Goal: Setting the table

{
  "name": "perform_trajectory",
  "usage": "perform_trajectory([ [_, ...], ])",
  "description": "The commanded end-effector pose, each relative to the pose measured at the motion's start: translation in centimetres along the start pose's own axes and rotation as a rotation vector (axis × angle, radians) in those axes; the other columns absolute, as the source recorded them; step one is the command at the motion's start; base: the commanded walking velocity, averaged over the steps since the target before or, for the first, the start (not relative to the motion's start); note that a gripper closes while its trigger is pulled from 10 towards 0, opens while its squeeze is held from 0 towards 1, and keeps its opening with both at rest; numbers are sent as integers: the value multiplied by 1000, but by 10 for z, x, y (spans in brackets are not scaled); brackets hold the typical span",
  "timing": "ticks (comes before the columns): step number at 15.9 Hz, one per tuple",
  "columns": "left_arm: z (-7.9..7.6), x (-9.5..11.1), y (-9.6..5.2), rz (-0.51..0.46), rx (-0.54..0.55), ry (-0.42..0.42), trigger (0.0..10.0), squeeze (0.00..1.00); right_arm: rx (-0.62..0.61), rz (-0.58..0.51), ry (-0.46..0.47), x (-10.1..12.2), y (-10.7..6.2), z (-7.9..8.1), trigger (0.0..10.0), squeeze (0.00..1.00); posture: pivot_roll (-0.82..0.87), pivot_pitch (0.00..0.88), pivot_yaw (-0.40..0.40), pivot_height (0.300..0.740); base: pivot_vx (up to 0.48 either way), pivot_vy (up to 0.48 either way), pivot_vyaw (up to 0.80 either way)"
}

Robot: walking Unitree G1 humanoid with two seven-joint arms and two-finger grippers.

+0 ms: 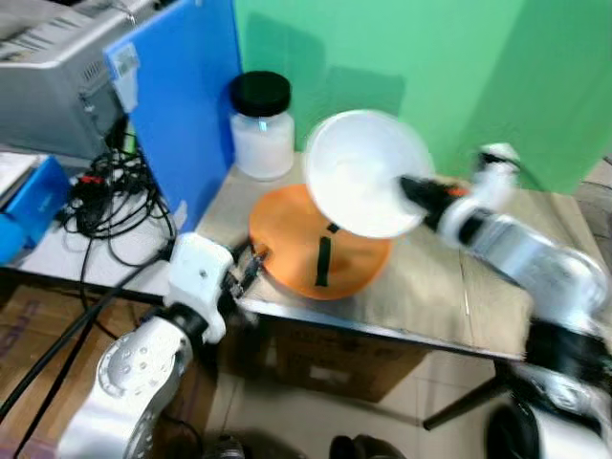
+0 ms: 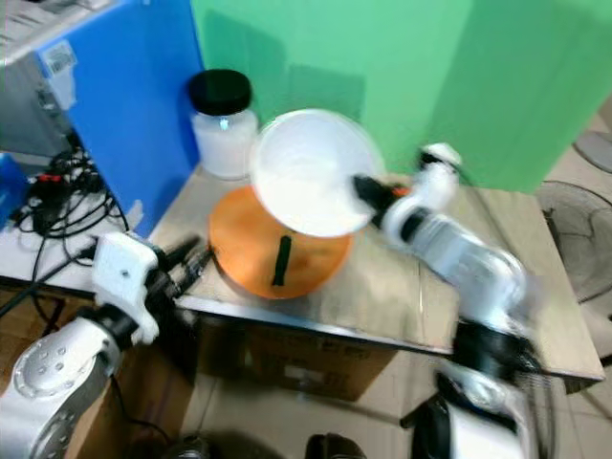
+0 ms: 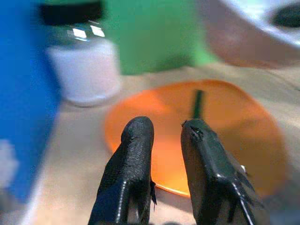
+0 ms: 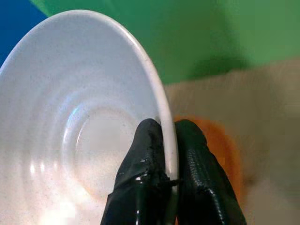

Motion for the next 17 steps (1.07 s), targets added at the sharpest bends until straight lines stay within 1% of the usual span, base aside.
perform_trajectory([
  [1,0,-1,2,4,43,5,10000,0,27,-39,-22,4,-7,6,10000,0,-22,45,5,740,0,0,-800],
  [2,-1,-2,3,11,60,-4,10000,0,23,-49,-25,4,-11,5,10000,0,-23,46,7,740,0,0,-800],
  [3,-6,-2,5,-1,108,-34,10000,0,23,-81,-63,2,-24,6,10000,0,-34,43,18,740,0,0,-800],
  [5,-3,1,5,-11,209,-101,10000,0,4,-113,-109,2,-29,8,10000,0,-47,41,26,740,0,0,-800],
  [6,0,2,5,-13,247,-97,10000,0,3,-119,-149,1,-29,10,10000,0,-47,42,20,740,0,0,-800],
  [7,1,2,4,-13,262,-81,10000,0,2,-133,-184,1,-27,14,10000,0,-42,40,12,740,0,0,-800],
  [8,5,2,1,-10,285,-69,10000,0,4,-142,-185,2,-24,17,10000,0,-39,39,8,740,0,0,-800],
  [10,16,2,-7,0,331,-61,10000,0,14,-139,-218,2,-19,24,10000,0,-29,39,-11,740,0,0,-800],
  [12,27,3,-14,11,377,-29,10000,0,24,-126,-208,-5,-13,30,10000,0,-7,44,-35,740,0,0,-800],
  [14,31,4,-18,17,403,-10,10000,0,-5,-123,-201,-10,-11,24,10000,0,1,48,-37,740,0,0,-800],
  [15,32,4,-19,19,408,-13,10000,0,-10,-123,-203,-11,-10,23,10000,0,1,48,-37,740,0,0,-800],
  [17,31,4,-19,19,420,-33,10000,0,-26,-123,-213,-13,-11,20,10000,0,-5,52,-34,740,0,-304,-800],
])
Point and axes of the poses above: a point about 5 cm out from each wrist's last joint towards the gripper, its own y axis pointing out of the wrist towards the gripper, its own x axis along the axis of the wrist's last joint, z = x × y, the point moved 3 cm from there along y, pointing out of the wrist towards the gripper, and after that the axes turned 6 degrees about y, right-handed, at the moved point
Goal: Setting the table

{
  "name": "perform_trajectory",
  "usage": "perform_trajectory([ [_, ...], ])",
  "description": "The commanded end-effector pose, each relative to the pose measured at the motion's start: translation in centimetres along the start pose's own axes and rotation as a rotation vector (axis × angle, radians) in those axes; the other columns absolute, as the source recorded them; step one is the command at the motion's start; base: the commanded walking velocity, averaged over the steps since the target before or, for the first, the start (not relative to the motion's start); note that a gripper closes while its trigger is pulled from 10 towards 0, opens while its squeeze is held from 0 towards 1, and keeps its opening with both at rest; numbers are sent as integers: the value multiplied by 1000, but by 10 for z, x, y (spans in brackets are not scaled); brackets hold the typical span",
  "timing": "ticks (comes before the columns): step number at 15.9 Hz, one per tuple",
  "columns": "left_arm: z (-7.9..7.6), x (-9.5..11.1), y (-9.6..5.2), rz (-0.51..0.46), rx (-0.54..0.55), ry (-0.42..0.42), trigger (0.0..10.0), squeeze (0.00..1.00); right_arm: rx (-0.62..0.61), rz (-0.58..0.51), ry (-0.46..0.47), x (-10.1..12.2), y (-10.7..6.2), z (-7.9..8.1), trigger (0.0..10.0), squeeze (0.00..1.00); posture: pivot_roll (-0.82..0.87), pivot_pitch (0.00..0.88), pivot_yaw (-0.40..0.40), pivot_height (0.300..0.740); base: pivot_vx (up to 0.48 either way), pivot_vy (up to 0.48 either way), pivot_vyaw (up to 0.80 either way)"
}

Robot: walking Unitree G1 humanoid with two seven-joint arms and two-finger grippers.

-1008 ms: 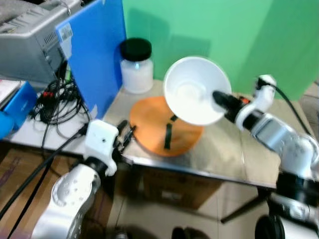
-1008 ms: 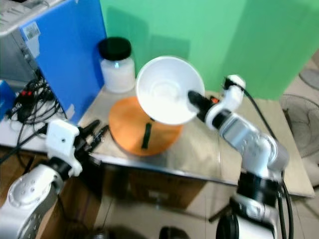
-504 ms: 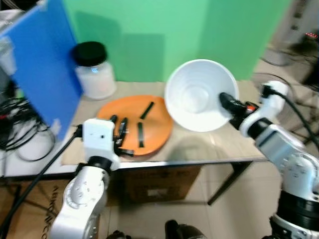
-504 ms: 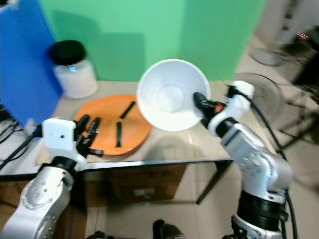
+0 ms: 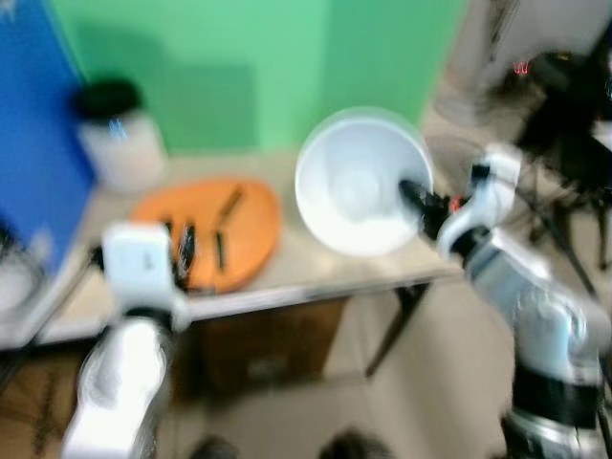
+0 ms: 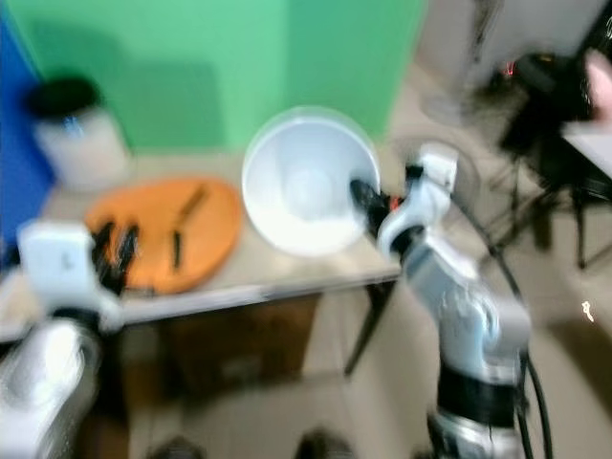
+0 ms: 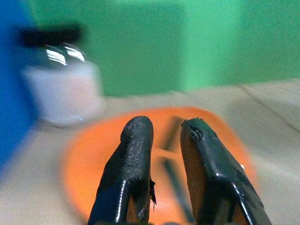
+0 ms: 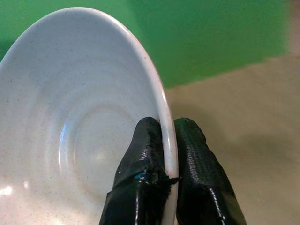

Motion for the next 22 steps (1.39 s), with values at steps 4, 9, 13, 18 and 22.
perform_trajectory([
  [4,4,6,4,-10,33,-4,10000,0,-21,-67,-36,16,-3,-1,10000,0,-18,58,-32,740,0,-337,-800],
  [9,12,2,5,2,67,32,10000,0,-143,-98,-49,20,-12,-24,10000,0,-26,59,-27,740,0,-49,-800],
  [13,16,-4,5,11,94,43,10000,0,-274,-45,-43,-4,-33,-43,10000,0,-44,59,-7,740,0,0,-800],
  [18,-1,-7,1,2,16,-13,10000,0,-320,9,-83,-26,-42,-46,10000,0,-56,63,0,740,55,0,-296],
  [22,-3,-11,-2,4,11,-28,10000,0,-296,8,-101,-26,-40,-41,10000,0,-54,60,-12,740,332,0,-400],
])
Point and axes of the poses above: a point about 5 cm out from each wrist's last joint towards the gripper, its own y axis pointing out of the wrist towards the gripper, its own x axis along the axis of the wrist's last joint, z = x × y, the point moved 3 cm from there along y, pointing out of the wrist towards the gripper, and after that the axes turned 6 degrees about y, right-handed, at the moved point
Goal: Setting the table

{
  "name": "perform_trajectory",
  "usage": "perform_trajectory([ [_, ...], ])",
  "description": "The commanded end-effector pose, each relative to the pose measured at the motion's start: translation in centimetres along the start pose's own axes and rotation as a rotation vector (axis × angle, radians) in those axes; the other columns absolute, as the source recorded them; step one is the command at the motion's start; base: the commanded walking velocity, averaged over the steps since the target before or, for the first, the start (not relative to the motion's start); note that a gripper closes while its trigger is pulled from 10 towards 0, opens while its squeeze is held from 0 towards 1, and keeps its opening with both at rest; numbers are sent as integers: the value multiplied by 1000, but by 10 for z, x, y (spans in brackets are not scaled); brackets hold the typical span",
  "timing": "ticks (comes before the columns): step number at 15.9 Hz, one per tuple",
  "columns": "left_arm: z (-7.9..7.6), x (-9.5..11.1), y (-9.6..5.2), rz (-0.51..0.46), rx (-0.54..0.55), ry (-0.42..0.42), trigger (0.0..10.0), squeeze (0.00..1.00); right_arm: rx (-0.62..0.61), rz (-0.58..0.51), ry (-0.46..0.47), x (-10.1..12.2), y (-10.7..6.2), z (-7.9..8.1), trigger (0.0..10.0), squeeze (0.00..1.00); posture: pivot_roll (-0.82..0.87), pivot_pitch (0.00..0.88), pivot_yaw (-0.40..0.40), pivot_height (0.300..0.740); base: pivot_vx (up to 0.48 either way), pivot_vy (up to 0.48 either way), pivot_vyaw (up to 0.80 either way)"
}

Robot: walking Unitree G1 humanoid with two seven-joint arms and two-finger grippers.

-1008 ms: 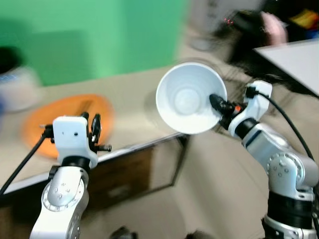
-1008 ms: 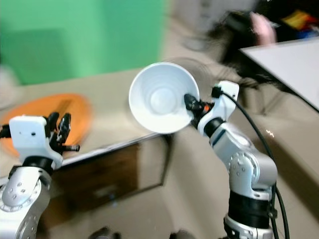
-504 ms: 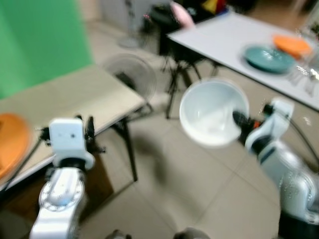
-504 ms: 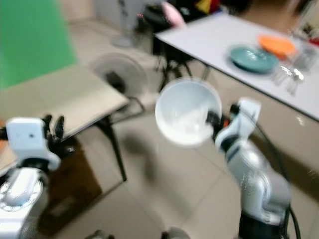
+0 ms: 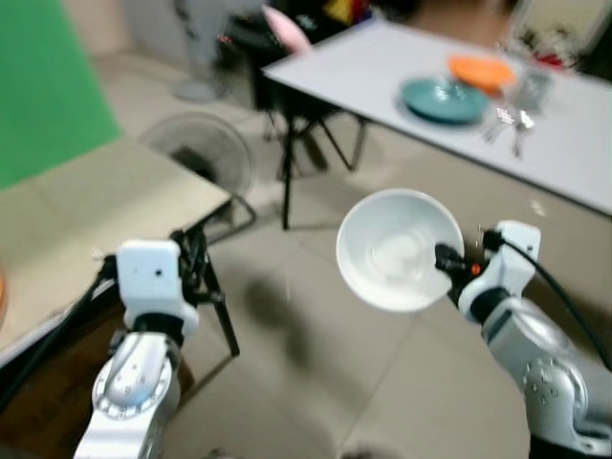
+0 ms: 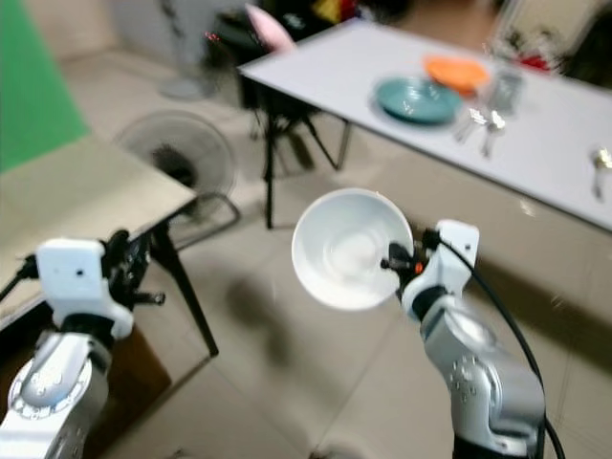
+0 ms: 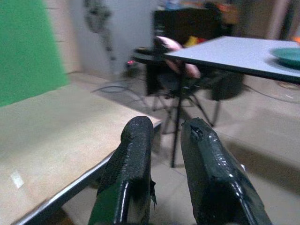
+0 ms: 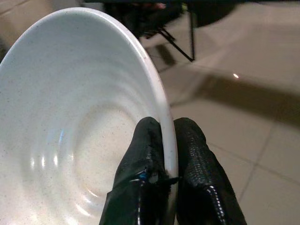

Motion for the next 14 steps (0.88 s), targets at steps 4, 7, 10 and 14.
perform_trajectory([
  [4,-2,-7,-4,19,-10,-6,10000,0,-2,-62,-33,12,0,-3,10000,0,-47,64,-19,740,343,0,-800],
  [7,-3,-9,-7,24,-26,-1,10000,0,-11,-68,-41,11,-1,-5,10000,0,-48,65,-14,740,344,0,-800],
  [10,-6,-10,-5,19,-44,2,10000,0,-21,-73,-46,12,-2,-8,10000,0,-52,63,-4,740,345,0,-800],
  [14,-7,-11,-3,17,-55,6,10000,0,-40,-83,-44,11,-2,-14,10000,0,-56,58,7,740,343,0,-800],
])
Point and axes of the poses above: a point about 5 cm out from each wrist's last joint towards the gripper, its own y axis pointing out of the wrist towards the gripper, its own x axis along the axis of the wrist's last joint, z = x × y, the point moved 3 cm from there along y, pointing out of the wrist towards the gripper, and after that the axes turned 6 degrees about y, right-handed, at the moved point
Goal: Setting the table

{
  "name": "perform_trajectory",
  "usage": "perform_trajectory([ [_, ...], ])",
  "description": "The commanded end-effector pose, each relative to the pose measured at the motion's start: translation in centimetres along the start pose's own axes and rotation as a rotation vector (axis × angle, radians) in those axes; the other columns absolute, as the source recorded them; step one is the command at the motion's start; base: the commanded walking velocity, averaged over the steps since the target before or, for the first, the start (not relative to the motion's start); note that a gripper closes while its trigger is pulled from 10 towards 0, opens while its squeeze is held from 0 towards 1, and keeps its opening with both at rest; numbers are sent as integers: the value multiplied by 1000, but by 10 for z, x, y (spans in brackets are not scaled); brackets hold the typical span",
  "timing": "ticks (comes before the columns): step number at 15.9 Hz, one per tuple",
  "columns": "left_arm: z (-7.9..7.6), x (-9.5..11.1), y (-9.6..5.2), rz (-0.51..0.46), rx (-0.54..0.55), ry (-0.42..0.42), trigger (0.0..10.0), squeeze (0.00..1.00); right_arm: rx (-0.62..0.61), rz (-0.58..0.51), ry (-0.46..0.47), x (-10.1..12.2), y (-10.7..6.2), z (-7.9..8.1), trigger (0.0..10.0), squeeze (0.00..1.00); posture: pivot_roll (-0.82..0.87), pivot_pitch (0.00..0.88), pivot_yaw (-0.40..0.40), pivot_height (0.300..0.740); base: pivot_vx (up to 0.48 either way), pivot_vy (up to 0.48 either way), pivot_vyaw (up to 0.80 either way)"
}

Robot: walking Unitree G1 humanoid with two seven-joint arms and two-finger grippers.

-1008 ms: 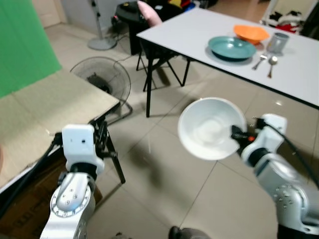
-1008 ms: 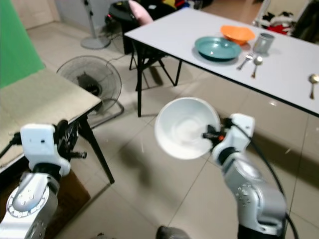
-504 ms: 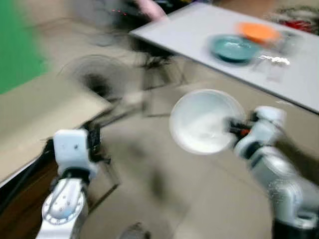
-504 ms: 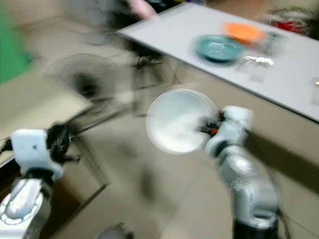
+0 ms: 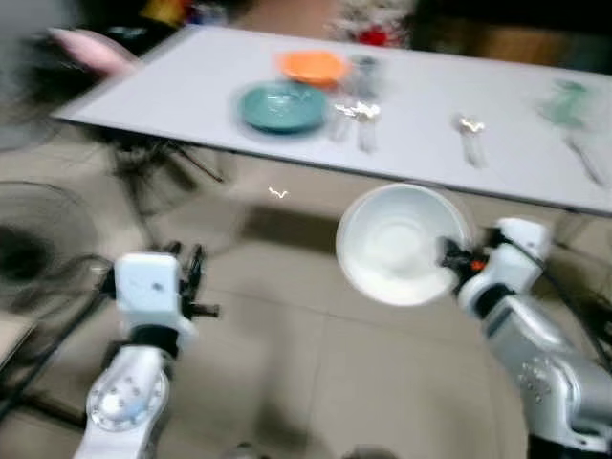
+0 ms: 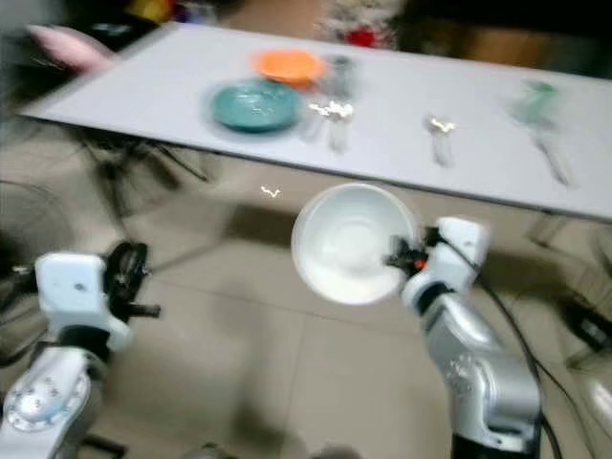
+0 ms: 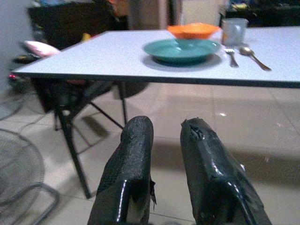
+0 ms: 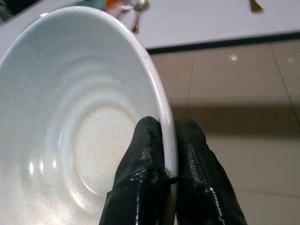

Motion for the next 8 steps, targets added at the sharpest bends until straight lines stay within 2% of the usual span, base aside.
perform_trajectory([
  [1,-5,2,1,-11,-20,-9,10000,0,-27,-60,-18,15,-3,-7,10000,0,-58,57,9,740,345,0,-800],
  [8,-7,2,3,-16,-30,-9,10000,0,-38,-69,-6,13,-4,-8,10000,0,-58,50,19,740,344,0,-796],
])
Point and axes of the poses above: a point about 5 cm out from each wrist's last joint towards the gripper, its own y axis pointing out of the wrist towards the gripper, its own x axis along the axis of the wrist's last joint, z = x × y, the point moved 3 cm from there along y, pointing out of the wrist towards the gripper, and after that the axes turned 6 degrees about y, right-handed, at the moved point
